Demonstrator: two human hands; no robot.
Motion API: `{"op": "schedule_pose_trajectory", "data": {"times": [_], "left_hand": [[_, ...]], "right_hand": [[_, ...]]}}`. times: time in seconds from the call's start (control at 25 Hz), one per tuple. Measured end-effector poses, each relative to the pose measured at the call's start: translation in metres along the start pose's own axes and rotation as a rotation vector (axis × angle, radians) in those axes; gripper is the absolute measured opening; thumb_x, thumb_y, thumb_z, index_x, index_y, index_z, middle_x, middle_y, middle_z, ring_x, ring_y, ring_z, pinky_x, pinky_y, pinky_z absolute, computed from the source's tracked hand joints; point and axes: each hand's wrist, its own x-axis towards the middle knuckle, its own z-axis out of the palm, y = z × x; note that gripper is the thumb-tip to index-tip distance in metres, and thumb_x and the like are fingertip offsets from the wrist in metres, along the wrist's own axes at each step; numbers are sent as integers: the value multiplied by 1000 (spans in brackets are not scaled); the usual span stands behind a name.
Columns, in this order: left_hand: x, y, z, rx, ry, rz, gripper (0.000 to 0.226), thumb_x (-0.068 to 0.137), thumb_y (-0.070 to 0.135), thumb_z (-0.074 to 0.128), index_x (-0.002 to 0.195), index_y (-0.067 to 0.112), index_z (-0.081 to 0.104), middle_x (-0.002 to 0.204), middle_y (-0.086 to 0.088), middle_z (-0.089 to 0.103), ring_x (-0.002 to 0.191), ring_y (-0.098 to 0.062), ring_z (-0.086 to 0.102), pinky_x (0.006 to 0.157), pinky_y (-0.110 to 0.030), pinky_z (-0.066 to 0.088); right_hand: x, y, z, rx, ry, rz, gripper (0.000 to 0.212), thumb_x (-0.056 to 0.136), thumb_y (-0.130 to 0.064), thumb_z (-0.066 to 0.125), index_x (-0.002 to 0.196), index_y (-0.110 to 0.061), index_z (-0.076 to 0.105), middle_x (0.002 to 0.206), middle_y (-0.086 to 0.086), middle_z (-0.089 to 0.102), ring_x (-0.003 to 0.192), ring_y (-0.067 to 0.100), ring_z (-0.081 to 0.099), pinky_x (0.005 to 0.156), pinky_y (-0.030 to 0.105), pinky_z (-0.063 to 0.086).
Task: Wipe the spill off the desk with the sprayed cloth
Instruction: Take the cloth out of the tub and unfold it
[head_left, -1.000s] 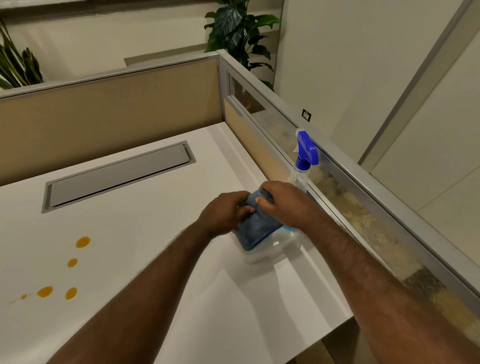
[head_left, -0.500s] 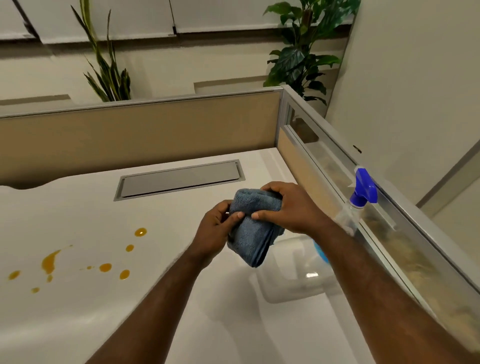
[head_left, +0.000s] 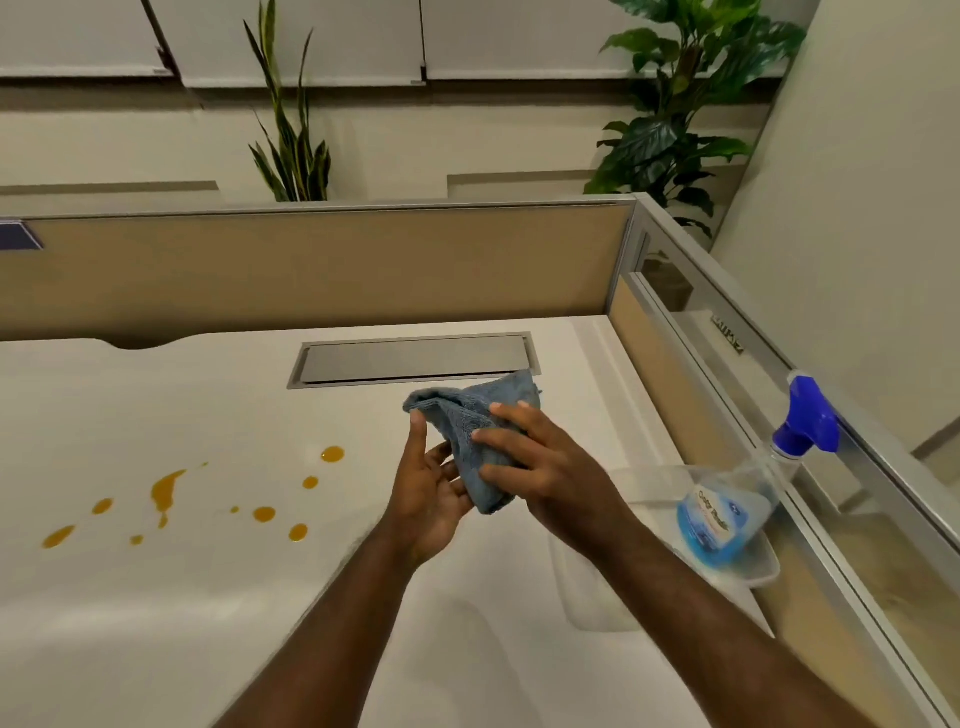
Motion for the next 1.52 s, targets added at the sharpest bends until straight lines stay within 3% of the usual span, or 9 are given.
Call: {"op": "schedule_pose_trajectory", "data": {"times": [0.12, 0.32, 0.44, 0.6, 0.84, 1.04, 1.24, 1.36, 1.52], "left_hand": [[1, -8, 6, -285, -116, 9, 90, 76, 76, 51, 138, 11, 49, 139, -18, 54, 123, -39, 56, 89, -54, 52], [13, -19, 12, -406, -245, 41, 92, 75, 81, 46, 141, 16, 48, 146, -16, 47, 133, -36, 45, 105, -53, 42], [18, -22, 11, -408, -242, 91, 98, 72, 86, 40, 141, 16, 47, 144, -15, 49, 138, -34, 39, 114, -53, 30], [24, -30, 13, -410, -260, 108, 99, 69, 90, 35, 136, 20, 53, 129, -11, 63, 126, -32, 53, 99, -52, 47], [25, -39, 23, -389, -212, 95, 107, 65, 88, 44, 144, 15, 43, 135, -15, 54, 123, -33, 54, 98, -49, 49], [26, -36, 25, -354, -180, 155, 102, 62, 79, 60, 137, 10, 51, 133, -17, 58, 119, -32, 59, 92, -43, 54], [28, -33, 19, -273, -196, 162, 74, 83, 74, 39, 122, 18, 66, 123, -11, 67, 117, -27, 61, 109, -46, 40], [29, -29, 18, -288, -237, 137, 64, 92, 65, 31, 116, 21, 71, 122, -9, 69, 116, -27, 63, 99, -50, 49], [30, -19, 16, -264, -239, 18, 68, 94, 64, 34, 135, 14, 54, 134, -17, 60, 118, -32, 61, 96, -49, 51]], "right_hand": [[-4, -7, 4, 6, -21, -31, 12, 84, -14, 67, 95, -18, 69, 141, 14, 52, 137, 35, 38, 105, 45, 44], [-15, -12, 0, 4, 22, 83, 65, 83, -2, 50, 142, -25, 37, 159, 8, 22, 148, 30, 15, 121, 44, 15], [-37, -8, -4, 105, 244, 331, 71, 70, -9, 61, 138, -18, 41, 149, 9, 35, 142, 28, 30, 115, 51, 28], [-54, -5, -4, 82, 463, 602, 34, 80, -33, 67, 108, -13, 63, 110, 8, 61, 106, 21, 54, 89, 43, 46], [-28, -30, 13, -282, 273, 699, 49, 78, -40, 63, 121, -18, 54, 110, 6, 48, 99, 23, 45, 82, 38, 39], [-6, -32, 10, -152, 172, 702, 8, 79, -15, 62, 86, -11, 65, 86, 6, 65, 83, 27, 57, 71, 38, 46], [25, -31, 12, 705, 56, 810, 44, 94, -34, 36, 133, -22, 51, 151, -1, 41, 139, 17, 35, 114, 39, 32], [25, -29, 19, 698, -118, 718, 45, 91, -45, 38, 136, -37, 41, 160, -12, 15, 148, 13, 10, 113, 41, 21], [25, -17, 27, 558, -282, 725, 59, 93, -53, 39, 147, -42, 18, 162, -5, 10, 147, 20, 17, 113, 50, 24]]}}
